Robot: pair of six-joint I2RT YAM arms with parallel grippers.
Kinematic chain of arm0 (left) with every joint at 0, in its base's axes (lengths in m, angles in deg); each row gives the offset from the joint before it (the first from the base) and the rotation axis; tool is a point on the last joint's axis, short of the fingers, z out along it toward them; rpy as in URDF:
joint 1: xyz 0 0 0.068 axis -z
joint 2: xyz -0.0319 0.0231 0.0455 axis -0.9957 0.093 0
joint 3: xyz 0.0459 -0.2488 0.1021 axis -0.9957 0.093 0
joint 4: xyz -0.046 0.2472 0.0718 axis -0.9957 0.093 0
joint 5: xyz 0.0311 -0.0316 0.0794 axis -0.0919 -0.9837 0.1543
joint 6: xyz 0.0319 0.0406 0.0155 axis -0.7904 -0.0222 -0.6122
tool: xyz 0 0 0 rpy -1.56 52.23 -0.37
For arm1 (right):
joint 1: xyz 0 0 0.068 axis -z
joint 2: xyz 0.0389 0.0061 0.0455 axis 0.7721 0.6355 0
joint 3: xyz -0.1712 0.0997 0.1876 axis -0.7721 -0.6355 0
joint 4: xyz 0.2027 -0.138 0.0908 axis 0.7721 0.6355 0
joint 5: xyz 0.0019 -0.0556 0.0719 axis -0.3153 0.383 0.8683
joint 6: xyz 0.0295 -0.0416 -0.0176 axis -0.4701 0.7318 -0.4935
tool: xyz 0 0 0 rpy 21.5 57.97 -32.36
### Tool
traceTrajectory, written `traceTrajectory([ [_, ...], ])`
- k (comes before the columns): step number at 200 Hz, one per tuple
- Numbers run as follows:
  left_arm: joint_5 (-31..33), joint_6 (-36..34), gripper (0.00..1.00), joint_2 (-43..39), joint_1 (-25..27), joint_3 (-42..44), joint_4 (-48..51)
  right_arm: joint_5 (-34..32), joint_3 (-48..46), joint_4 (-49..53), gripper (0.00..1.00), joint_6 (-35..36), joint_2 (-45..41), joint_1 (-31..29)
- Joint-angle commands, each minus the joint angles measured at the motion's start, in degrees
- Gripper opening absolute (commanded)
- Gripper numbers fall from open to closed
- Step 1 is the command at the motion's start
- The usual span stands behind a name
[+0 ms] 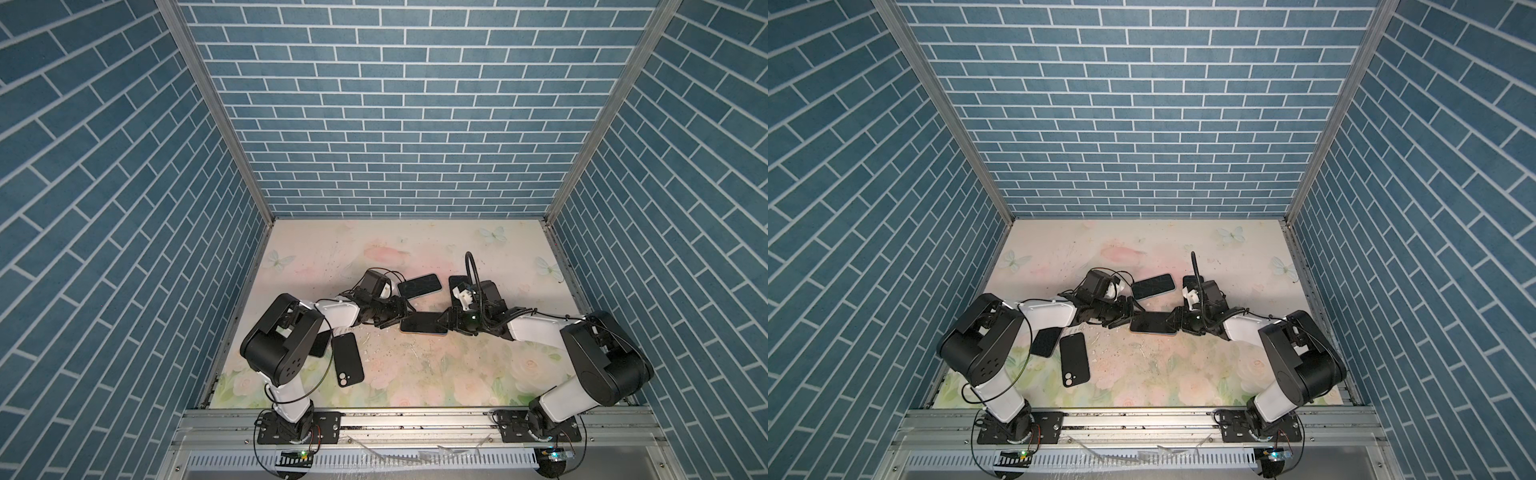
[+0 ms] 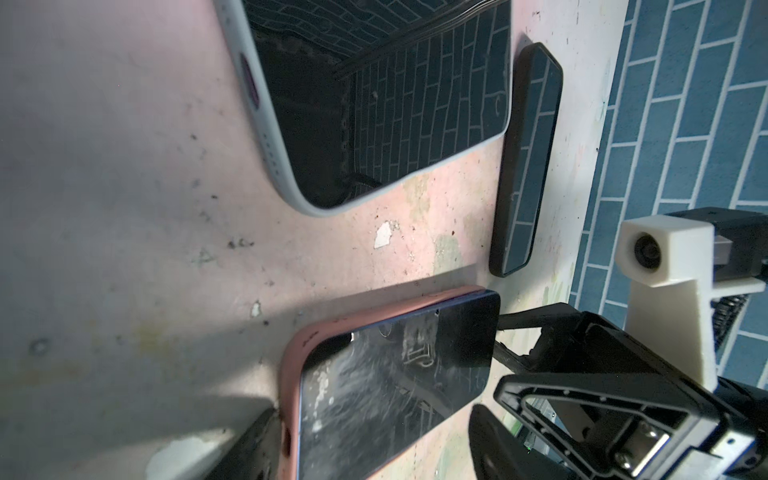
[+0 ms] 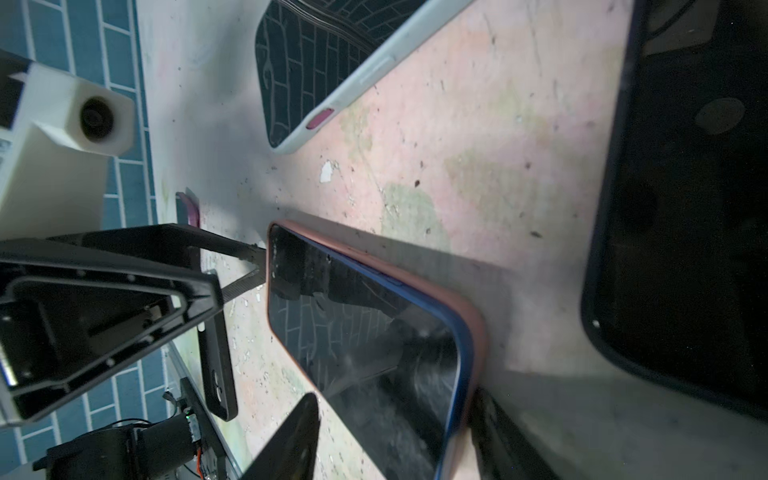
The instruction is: Put the phone into the phone case
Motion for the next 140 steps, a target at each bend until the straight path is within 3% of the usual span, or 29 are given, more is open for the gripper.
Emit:
traceTrajectory([
  [1,-2.16,0.51,0.73,1.59,1.22,2.05,0.2,10.01,-1.31,-13.32,0.58,-4.6,1.76,-0.54],
  [50,-2.45,0.34,0.73,2.13,1.27,2.23,0.02,14.09,-3.69,-23.12,0.52,-8.18,0.08,0.1],
  [100,-2.41,0.31,0.73,2.42,0.93,2.2,0.09,12.7,-5.67,-22.16,0.48,-7.77,-5.1,1.9],
  [140,-2.03,0.22,0.73,2.39,0.71,2.5,-0.02,12.91,-5.98,-21.15,0.37,-7.77,-5.66,2.32],
])
